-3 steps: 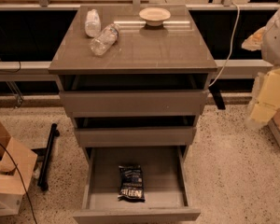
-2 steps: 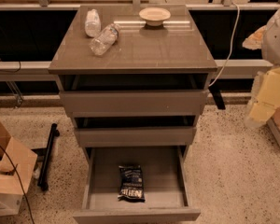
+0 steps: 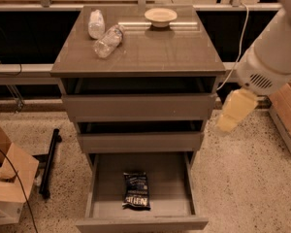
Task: Pick blue chip bag from bottom drawer and place on counter
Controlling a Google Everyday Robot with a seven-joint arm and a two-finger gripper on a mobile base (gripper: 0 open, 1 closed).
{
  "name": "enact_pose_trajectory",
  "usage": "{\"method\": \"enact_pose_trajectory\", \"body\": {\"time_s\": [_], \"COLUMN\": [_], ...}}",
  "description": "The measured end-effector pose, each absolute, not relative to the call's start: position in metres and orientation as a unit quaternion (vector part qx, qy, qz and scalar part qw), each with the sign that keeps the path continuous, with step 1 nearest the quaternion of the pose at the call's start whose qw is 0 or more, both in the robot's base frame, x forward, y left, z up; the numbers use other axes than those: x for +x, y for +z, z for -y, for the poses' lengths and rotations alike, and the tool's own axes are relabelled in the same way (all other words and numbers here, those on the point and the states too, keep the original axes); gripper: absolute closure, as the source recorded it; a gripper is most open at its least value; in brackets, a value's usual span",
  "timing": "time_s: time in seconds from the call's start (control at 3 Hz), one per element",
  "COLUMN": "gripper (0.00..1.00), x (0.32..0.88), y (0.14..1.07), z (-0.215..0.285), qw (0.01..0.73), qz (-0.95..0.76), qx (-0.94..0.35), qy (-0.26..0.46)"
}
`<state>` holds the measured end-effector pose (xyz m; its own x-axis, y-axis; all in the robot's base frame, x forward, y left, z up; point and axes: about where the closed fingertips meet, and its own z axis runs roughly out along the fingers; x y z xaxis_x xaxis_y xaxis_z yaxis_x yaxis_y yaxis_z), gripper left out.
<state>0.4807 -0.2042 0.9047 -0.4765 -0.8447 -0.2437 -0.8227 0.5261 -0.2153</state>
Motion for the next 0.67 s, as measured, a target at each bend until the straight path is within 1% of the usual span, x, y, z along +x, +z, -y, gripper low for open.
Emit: {"method": "enact_pose_trajectory", "body": {"time_s": [0.33, 0.67], "gripper": [0.0, 0.0], "x": [0.5094, 0.5074], "y": [0.8556, 0.8576], "z": [0.199, 0.199], "qw": [0.145, 0.146], "qz": [-0.882, -0.883], "qx": [-0.447, -0.445], "qy": [-0.02, -0.019]}}
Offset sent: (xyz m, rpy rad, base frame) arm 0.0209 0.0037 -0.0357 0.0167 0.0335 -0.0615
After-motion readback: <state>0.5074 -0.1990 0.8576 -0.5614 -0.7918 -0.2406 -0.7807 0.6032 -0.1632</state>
